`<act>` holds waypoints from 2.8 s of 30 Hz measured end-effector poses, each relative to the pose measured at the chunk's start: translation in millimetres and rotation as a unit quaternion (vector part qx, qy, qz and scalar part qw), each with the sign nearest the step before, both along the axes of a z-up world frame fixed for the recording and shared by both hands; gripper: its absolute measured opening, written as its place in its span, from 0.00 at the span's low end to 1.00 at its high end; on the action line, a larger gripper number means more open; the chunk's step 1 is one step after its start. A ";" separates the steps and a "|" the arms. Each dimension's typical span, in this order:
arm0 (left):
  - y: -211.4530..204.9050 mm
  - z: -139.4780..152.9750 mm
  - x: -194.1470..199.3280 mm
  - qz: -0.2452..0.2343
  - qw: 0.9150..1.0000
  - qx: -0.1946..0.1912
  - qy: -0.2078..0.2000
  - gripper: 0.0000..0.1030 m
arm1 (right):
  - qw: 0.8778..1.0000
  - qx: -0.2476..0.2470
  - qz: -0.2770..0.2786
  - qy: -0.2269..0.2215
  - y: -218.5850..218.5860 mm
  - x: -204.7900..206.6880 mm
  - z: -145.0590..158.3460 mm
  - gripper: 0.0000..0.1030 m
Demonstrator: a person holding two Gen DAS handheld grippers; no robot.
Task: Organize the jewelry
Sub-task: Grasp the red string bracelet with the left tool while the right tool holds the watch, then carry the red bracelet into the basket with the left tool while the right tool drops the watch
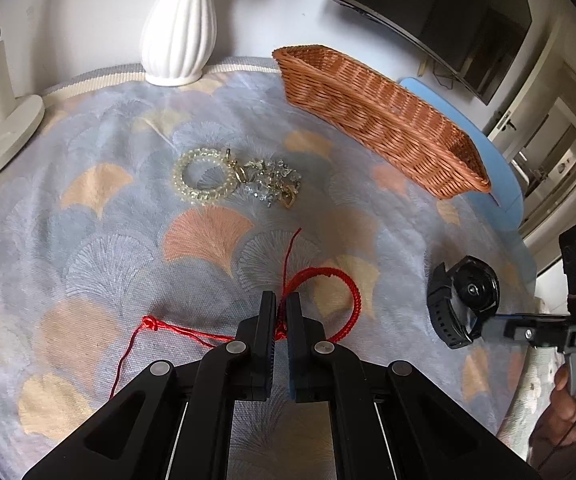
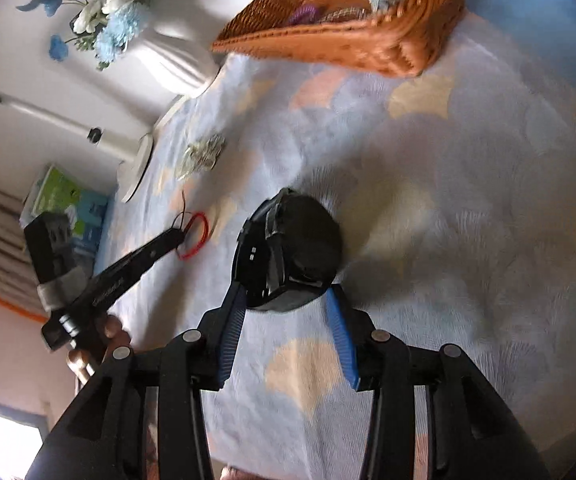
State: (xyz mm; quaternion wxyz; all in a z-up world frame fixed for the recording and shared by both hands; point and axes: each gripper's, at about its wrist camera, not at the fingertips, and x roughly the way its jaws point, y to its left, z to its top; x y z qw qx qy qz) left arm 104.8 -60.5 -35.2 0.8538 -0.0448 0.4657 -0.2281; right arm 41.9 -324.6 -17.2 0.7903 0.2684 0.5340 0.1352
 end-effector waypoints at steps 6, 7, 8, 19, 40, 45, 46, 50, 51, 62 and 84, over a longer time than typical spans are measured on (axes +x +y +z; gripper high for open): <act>-1.2 0.4 -0.5 -0.001 1.000 0.001 -0.002 0.05 | 0.997 -0.066 -0.029 -0.030 11.8 21.6 3.5 0.44; -1.9 0.3 -0.9 -0.002 1.000 0.003 -0.003 0.05 | 0.996 -0.079 -0.030 -0.035 15.0 25.0 3.9 0.44; -2.3 0.2 -1.5 -0.003 1.000 0.005 -0.004 0.05 | 0.994 -0.094 -0.027 -0.040 19.4 27.6 4.6 0.44; -14.5 2.3 -11.1 -0.016 0.998 0.064 -0.009 0.12 | 0.971 -0.226 0.008 -0.082 41.0 21.5 5.1 0.25; -33.1 74.7 -9.1 -0.039 0.997 0.014 -0.062 0.05 | 0.984 -0.126 0.041 -0.115 -5.8 7.2 46.7 0.14; -59.5 102.9 16.0 -0.047 0.994 0.027 -0.091 0.05 | 0.981 -0.126 0.012 -0.150 -34.6 22.4 80.1 0.14; -67.2 108.8 25.7 -0.047 0.994 0.030 -0.097 0.05 | 0.978 -0.132 -0.002 -0.160 -44.1 30.2 89.1 0.15; -94.1 121.5 61.1 -0.046 0.993 0.029 -0.102 0.05 | 0.971 -0.145 -0.054 -0.180 -77.3 63.6 106.4 0.15; -101.6 124.6 72.7 -0.046 0.993 0.028 -0.102 0.05 | 0.969 -0.148 -0.066 -0.184 -84.7 72.5 109.3 0.15; -189.5 125.2 159.3 -0.079 0.994 -0.019 -0.073 0.05 | 0.964 -0.188 -0.115 -0.148 -125.3 142.4 70.8 0.15; -203.4 65.7 187.1 -0.064 0.998 0.016 -0.010 0.34 | 0.961 -0.180 -0.128 -0.169 -126.3 137.1 73.9 0.35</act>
